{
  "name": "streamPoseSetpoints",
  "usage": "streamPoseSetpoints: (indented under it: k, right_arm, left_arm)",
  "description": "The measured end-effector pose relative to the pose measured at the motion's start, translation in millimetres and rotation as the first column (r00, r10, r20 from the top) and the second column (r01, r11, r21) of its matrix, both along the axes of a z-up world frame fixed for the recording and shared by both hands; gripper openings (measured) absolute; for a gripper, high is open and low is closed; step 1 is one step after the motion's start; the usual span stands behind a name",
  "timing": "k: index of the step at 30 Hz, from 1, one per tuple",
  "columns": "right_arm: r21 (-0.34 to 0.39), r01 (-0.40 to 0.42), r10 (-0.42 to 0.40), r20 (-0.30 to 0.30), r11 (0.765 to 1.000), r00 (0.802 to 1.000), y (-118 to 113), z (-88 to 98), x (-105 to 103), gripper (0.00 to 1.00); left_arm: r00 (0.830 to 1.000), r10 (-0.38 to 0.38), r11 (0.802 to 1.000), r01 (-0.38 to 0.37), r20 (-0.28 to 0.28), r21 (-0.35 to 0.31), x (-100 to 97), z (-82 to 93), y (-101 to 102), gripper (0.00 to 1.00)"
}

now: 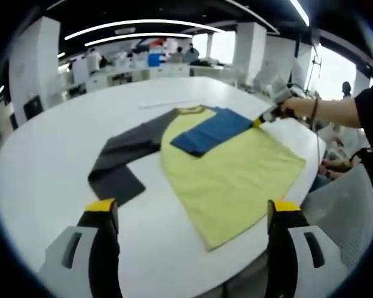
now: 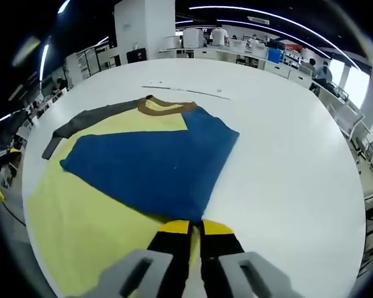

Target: Fold the garment on the visible template until the final outline fits inside the template.

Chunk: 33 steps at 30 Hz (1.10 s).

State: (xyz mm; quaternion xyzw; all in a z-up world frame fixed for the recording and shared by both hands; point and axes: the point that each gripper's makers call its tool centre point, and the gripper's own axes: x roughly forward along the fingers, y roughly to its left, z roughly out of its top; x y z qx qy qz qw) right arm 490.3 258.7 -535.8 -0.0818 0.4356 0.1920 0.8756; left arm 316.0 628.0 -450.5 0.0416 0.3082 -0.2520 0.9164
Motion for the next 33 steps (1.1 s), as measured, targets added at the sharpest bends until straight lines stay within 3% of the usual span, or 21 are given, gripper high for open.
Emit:
streamPoseSetpoints:
  k: [22, 27, 30, 33]
  right_arm:
    - [-0.005, -0.002, 0.002, -0.020, 1.000, 1.000, -17.6, -0.4, 3.0, 0.00]
    - [0.031, 0.017, -0.017, -0.020, 0.999, 1.000, -16.7, 1.3, 3.0, 0.01]
    - [0.079, 0.050, -0.049, -0.015, 0.996, 0.999, -13.1, 7.4, 0.8, 0.08]
    - [0.111, 0.068, -0.069, 0.001, 0.991, 0.998, -8.4, 17.3, -1.4, 0.25]
  left_arm:
    - [1.000, 0.008, 1.000, -0.008, 0.000, 0.012, 6.2, 0.4, 6.2, 0.96]
    - [1.000, 0.007, 1.000, -0.007, 0.000, 0.017, 7.7, -1.2, 6.5, 0.96]
    - [1.000, 0.007, 1.000, -0.007, 0.005, 0.013, 10.0, -0.4, 6.1, 0.96]
    - [1.000, 0.005, 1.000, -0.005, 0.008, 0.015, 12.8, 0.3, 6.3, 0.96]
